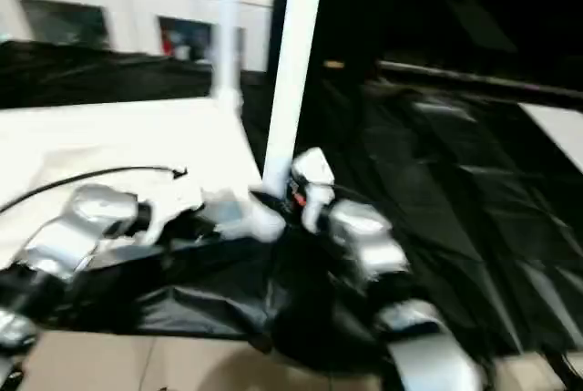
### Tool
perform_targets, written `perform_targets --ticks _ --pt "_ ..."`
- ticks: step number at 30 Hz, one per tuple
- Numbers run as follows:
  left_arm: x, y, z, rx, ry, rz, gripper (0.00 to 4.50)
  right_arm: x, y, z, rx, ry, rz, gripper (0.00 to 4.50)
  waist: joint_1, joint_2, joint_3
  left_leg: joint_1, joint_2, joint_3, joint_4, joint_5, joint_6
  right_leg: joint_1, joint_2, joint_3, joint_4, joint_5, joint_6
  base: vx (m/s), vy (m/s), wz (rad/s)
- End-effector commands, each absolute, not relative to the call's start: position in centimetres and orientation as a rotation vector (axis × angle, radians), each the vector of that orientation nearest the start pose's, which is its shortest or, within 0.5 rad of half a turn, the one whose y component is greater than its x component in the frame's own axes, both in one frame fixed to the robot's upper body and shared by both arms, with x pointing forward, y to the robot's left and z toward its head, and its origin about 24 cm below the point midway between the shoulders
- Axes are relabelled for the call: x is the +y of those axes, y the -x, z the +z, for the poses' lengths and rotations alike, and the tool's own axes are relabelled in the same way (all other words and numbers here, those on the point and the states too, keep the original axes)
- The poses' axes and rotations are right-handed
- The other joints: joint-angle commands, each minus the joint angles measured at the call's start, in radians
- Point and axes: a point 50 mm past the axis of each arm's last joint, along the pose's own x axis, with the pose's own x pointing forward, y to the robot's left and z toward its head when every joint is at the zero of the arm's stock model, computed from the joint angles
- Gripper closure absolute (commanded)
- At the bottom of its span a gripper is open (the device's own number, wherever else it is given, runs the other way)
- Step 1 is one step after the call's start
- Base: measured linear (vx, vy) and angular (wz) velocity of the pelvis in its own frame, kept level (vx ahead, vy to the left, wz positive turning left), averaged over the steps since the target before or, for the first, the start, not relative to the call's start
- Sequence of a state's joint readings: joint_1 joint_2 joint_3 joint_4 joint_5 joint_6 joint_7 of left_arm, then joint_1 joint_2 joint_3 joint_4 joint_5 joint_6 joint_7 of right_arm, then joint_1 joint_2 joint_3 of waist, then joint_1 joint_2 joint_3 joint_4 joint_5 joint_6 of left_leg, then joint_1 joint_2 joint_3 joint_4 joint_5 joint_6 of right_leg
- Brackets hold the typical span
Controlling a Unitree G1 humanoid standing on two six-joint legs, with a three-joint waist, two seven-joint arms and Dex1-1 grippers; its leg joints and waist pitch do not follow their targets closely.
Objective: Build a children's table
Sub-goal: Insert table leg to table base
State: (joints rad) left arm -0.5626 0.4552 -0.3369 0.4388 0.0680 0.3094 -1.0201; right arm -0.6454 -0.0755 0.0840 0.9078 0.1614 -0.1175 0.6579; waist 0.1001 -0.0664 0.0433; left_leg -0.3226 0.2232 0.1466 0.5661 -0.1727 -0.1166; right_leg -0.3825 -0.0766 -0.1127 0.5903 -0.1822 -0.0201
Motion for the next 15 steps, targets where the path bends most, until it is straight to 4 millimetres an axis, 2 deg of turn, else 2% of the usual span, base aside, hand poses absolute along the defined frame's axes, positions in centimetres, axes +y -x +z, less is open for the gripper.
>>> perform_targets --ticks 1,2,3,4,6,7,8,9,10,11,12,13,15 --pt "13.4 -32.9 8.2 0.443 -0.517 -1.109 4.50 -11.8 -33.0 -1.3 0.439 0.001 0.529 2.60 -0.012 0.033 -0.039 0.008 0.011 -0.014 -0.082 -0.543 -0.035 0.021 -0.076 0.027 -0.117 -0.641 -0.047 0.000 0.000 0.00" --pt "13.4 -32.9 8.2 0.443 -0.517 -1.109 4.50 -11.8 -33.0 -1.3 0.439 0.001 0.529 2.60 -0.014 0.036 -0.039 0.008 0.011 -0.016 -0.083 -0.549 -0.034 0.023 -0.077 0.023 -0.119 -0.628 -0.051 0.000 0.000 0.00" --pt "13.2 -33.5 8.1 0.454 -0.520 -1.031 4.50 -11.3 -33.5 -1.2 0.446 -0.031 0.442 2.60 -0.019 0.036 -0.042 0.002 0.013 -0.019 -0.086 -0.549 -0.031 0.031 -0.078 0.020 -0.117 -0.586 -0.060 0.000 0.000 0.00" --pt "12.9 -34.1 8.0 0.468 -0.517 -0.953 4.50 -10.7 -33.8 -1.0 0.455 -0.059 0.370 2.60 -0.020 0.038 -0.039 0.002 0.012 -0.019 -0.089 -0.549 -0.033 0.028 -0.076 0.020 -0.117 -0.569 -0.065 0.000 0.000 0.00" --pt "12.2 -35.0 7.8 0.480 -0.506 -0.809 4.50 -9.4 -34.2 -0.8 0.470 -0.109 0.268 2.60 -0.022 0.034 -0.034 0.028 0.006 -0.011 -0.075 -0.576 -0.034 0.003 -0.074 0.016 -0.127 -0.605 -0.060 0.000 0.000 0.00" --pt "11.1 -35.2 7.9 0.473 -0.481 -0.744 4.50 -8.3 -34.3 -0.7 0.485 -0.145 0.223 2.60 -0.021 0.031 -0.034 0.030 0.005 -0.012 -0.073 -0.578 -0.033 0.003 -0.075 0.011 -0.130 -0.614 -0.053 0.000 0.000 0.00" --pt "11.1 -35.2 7.9 0.473 -0.481 -0.744 4.50 -8.3 -34.3 -0.7 0.485 -0.145 0.223 2.60 -0.020 0.032 -0.033 0.032 0.005 -0.012 -0.072 -0.582 -0.031 0.003 -0.075 0.008 -0.133 -0.621 -0.046 0.000 0.000 0.00" --pt "10.4 -35.1 8.0 0.466 -0.461 -0.726 4.50 -7.8 -34.3 -0.7 0.494 -0.162 0.211 2.60 -0.019 0.033 -0.035 0.026 0.006 -0.012 -0.074 -0.586 -0.023 0.009 -0.077 0.005 -0.137 -0.618 -0.029 0.000 0.000 0.00" --pt "9.5 -34.8 8.0 0.465 -0.449 -0.717 4.50 -7.2 -34.2 -0.7 0.502 -0.168 0.204 2.60 -0.020 0.030 -0.035 0.022 0.007 -0.013 -0.076 -0.583 -0.020 0.012 -0.077 0.005 -0.136 -0.612 -0.029 0.000 0.000 0.00" --pt "9.0 -34.5 7.9 0.465 -0.455 -0.720 4.50 -6.9 -34.2 -0.7 0.503 -0.164 0.206 2.60 -0.018 0.031 -0.037 0.014 0.009 -0.014 -0.080 -0.576 -0.019 0.017 -0.078 0.009 -0.131 -0.594 -0.029 0.000 0.000 0.00" --pt "9.0 -34.5 7.9 0.465 -0.455 -0.720 4.50 -6.9 -34.2 -0.7 0.503 -0.164 0.206 2.60 -0.014 0.028 -0.040 0.010 0.008 -0.013 -0.082 -0.545 -0.016 0.020 -0.082 0.016 -0.125 -0.566 -0.037 0.000 0.000 0.00" --pt "8.7 -34.3 7.8 0.468 -0.463 -0.724 4.50 -6.6 -34.1 -0.7 0.504 -0.163 0.207 2.60 -0.012 0.033 -0.040 0.006 0.008 -0.012 -0.084 -0.531 -0.015 0.020 -0.083 0.021 -0.123 -0.551 -0.043 0.000 0.000 0.00" --pt "8.1 -33.9 7.7 0.472 -0.464 -0.734 4.50 -6.2 -34.1 -0.6 0.506 -0.158 0.211 2.60 -0.012 0.031 -0.041 -0.003 0.010 -0.008 -0.089 -0.489 -0.019 0.021 -0.081 0.032 -0.110 -0.481 -0.068 0.000 0.000 0.00"
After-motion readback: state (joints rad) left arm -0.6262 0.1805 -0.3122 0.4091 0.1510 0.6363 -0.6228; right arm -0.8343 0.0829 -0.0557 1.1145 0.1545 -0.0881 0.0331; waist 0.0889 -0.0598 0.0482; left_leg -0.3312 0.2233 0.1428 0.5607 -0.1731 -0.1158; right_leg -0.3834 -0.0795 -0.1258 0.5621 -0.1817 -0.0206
